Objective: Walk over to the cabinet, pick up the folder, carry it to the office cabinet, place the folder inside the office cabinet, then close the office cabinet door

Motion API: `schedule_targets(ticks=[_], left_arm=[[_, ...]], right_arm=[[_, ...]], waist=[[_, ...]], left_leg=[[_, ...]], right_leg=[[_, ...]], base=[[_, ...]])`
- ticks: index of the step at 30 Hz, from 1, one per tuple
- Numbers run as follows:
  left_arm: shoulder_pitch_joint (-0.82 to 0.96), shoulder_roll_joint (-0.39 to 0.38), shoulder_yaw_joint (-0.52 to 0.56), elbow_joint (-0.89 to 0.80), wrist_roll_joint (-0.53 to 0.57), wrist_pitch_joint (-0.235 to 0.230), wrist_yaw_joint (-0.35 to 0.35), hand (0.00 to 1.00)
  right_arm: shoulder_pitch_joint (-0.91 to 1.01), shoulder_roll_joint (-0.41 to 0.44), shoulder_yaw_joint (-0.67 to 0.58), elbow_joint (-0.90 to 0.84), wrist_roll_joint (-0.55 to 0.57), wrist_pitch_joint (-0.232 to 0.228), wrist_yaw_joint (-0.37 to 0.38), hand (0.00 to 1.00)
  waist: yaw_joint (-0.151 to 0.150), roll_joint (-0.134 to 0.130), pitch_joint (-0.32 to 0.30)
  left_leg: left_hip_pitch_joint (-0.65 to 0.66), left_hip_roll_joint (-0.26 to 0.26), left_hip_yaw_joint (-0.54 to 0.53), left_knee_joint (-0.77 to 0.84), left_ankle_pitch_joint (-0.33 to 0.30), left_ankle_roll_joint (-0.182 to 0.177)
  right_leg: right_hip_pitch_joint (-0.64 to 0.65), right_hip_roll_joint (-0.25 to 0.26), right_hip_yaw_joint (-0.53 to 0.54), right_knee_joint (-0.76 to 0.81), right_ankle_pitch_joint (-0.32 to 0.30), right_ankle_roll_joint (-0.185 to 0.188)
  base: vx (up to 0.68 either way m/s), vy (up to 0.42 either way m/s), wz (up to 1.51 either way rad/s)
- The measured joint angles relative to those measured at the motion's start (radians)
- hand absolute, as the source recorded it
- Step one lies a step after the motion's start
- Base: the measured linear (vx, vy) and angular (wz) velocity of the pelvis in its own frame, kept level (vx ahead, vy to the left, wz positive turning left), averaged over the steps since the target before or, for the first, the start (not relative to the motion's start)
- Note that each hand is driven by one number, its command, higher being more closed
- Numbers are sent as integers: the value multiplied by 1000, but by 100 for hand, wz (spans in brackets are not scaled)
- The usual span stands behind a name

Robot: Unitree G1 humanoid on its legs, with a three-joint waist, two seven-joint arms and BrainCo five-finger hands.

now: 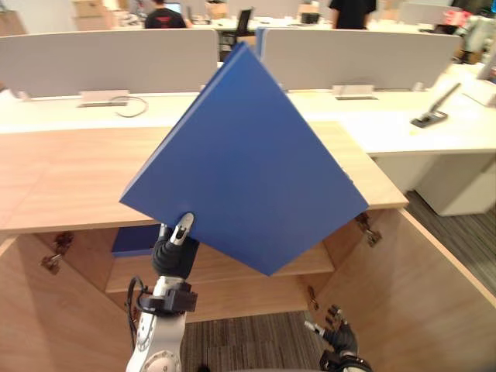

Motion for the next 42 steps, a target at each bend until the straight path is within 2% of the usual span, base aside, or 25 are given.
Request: schedule_targets(ticks=[4, 5, 10, 17, 23, 27, 31, 32, 36, 42], left_arm=[[65, -24, 8, -64, -23, 6, -16, 100], [91, -27, 8, -63, -24, 22, -15, 100], [136, -42, 6, -63, -14, 66, -14, 100], [130, -104, 10, -63, -11, 71, -13, 100], [99, -100, 51, -54, 23, 79, -20, 100], [89, -60, 176, -24, 105, 80, -39, 100], [82, -27, 321, -15, 197, 81, -46, 100], [62, -20, 389, -15, 220, 80, -45, 100], [-15, 8, 514, -15, 252, 46, -35, 100], [-76, 26, 561, -16, 256, 10, -27, 100]], right_arm=[[49, 41, -8, -341, -60, -2, -28, 0], [49, 51, -10, -406, -79, -4, -41, 0], [41, 78, -19, -577, -117, -7, -108, 0], [-33, 57, -60, -742, -193, -9, -180, 0], [-219, 3, -181, -767, -241, -10, -188, 0], [-321, -82, -268, -765, -275, -13, -183, 0], [-377, -163, -331, -718, -274, -16, -146, 0], [-399, -199, -335, -686, -274, -17, -133, 0], [-465, -270, -329, -620, -274, -19, -60, 0], [-543, -337, -239, -516, -291, -21, 21, 0]], waist=[[-11, -4, 13], [-13, -6, 12], [-11, -8, 11], [-2, -8, 3], [6, -8, -24], [14, -6, -26], [14, -4, -26], [14, -5, -26], [21, -7, -28], [30, -7, -28]], left_leg=[[35, -9, 93, 5, -21, 4], [45, -12, 110, 5, -25, 2], [71, -18, 135, 6, -38, 5], [84, -25, 128, 12, -46, 7], [97, -54, 87, 11, -46, 12], [92, -72, 33, 8, -47, 11], [81, -82, 3, 7, -41, 18], [82, -86, -7, 7, -37, 25], [72, -90, -25, 8, -31, 33], [68, -92, -30, 8, -29, 35]], right_leg=[[-41, -20, 83, 60, -5, 18], [-44, -24, 98, 67, -6, 26], [-43, -33, 103, 90, -17, 43], [-26, -43, 87, 103, -25, 56], [4, -65, 55, 97, -29, 68], [12, -75, 38, 90, -25, 75], [18, -82, 15, 73, -15, 79], [27, -85, 6, 65, -13, 79], [30, -88, -13, 58, -10, 80], [31, -88, -16, 52, -5, 80]], base=[[-6, 67, -63], [35, 50, -46], [32, 11, -18], [1, 0, 1], [-30, 17, 18], [-44, 11, 13], [-20, 8, 13], [-4, 7, 16], [-4, -4, 15], [-3, -4, 3]])
